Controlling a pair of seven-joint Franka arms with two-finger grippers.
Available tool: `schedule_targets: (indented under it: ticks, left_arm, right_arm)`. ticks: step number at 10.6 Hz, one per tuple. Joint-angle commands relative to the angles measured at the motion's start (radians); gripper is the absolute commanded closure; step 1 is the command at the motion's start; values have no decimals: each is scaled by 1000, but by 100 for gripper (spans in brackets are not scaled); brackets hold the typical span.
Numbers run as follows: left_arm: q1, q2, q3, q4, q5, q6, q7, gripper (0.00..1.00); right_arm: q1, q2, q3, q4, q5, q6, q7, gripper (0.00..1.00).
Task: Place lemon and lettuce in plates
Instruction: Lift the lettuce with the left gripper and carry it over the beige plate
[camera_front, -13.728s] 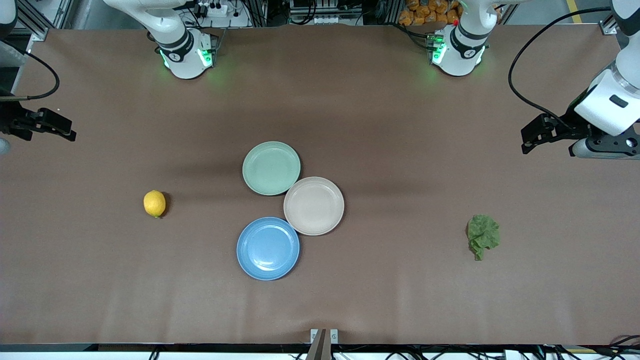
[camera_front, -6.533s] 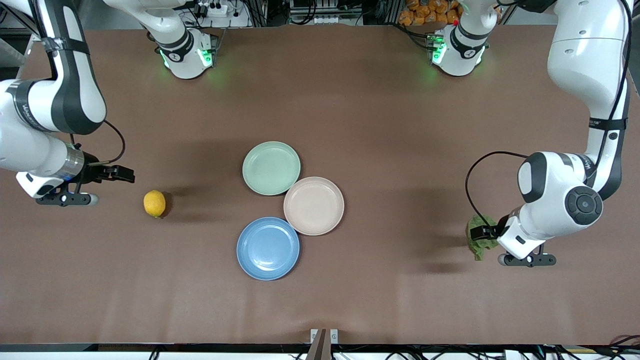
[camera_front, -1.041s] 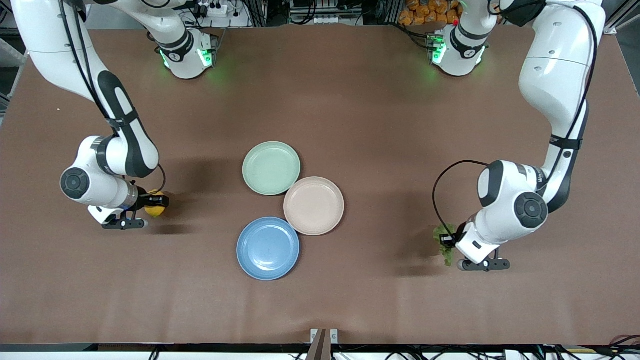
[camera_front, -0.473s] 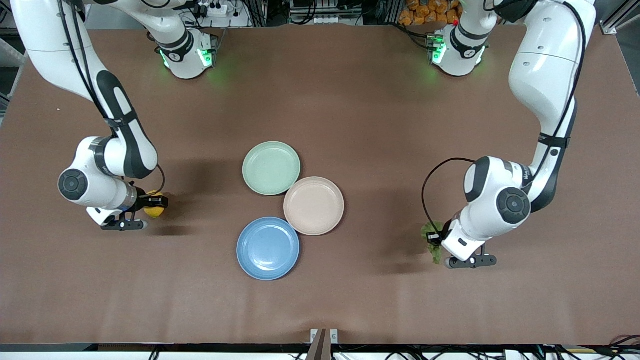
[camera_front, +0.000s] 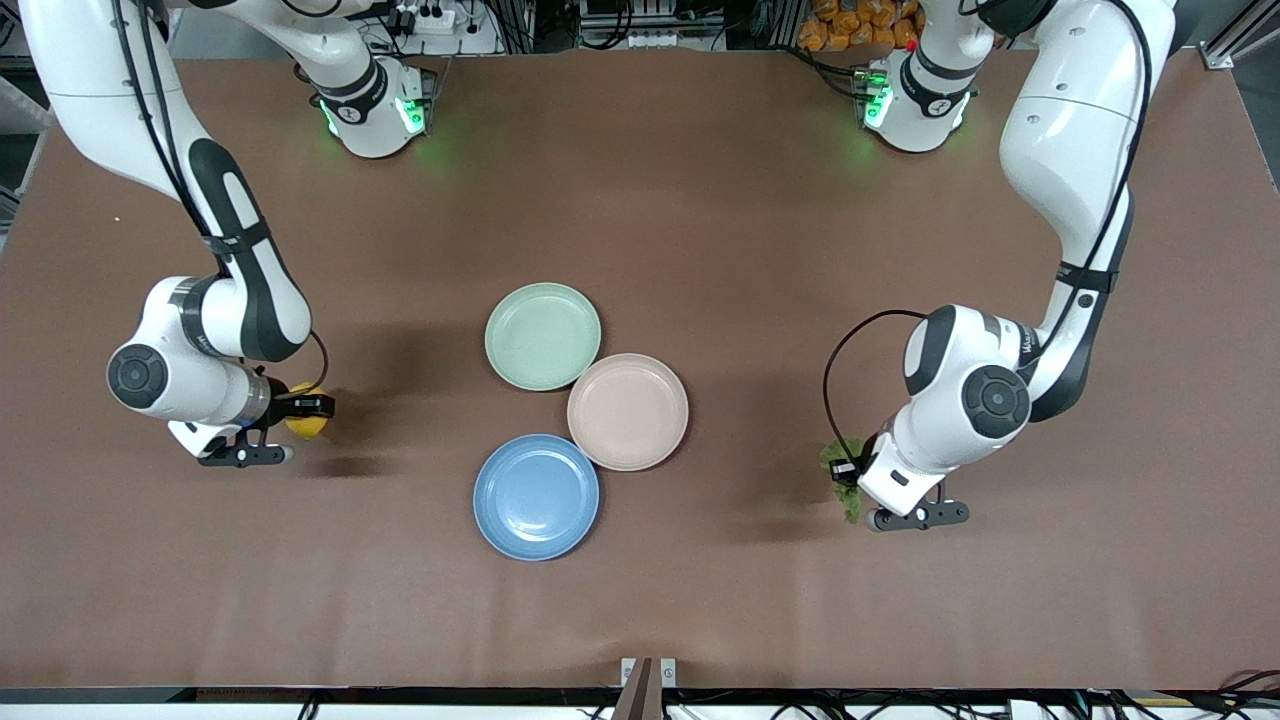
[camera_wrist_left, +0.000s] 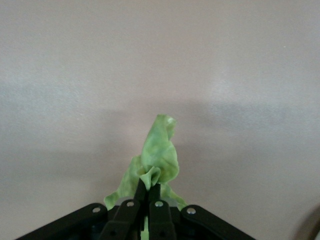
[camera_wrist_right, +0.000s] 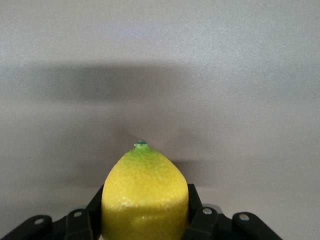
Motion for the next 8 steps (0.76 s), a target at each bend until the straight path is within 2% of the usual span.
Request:
schedule_targets:
  ticks: [1, 4, 8]
  left_arm:
    - [-26, -29, 1, -17, 21, -9, -66, 100]
    - [-54, -31, 1, -12, 23, -9, -120, 100]
    - [-95, -29, 1, -8, 17, -9, -183, 100]
  right_arm:
    - [11, -10, 1, 33, 25, -50, -3, 67]
    - [27, -10, 1, 87, 42, -124, 0, 67]
    - [43, -10, 1, 122, 56, -158, 1, 67]
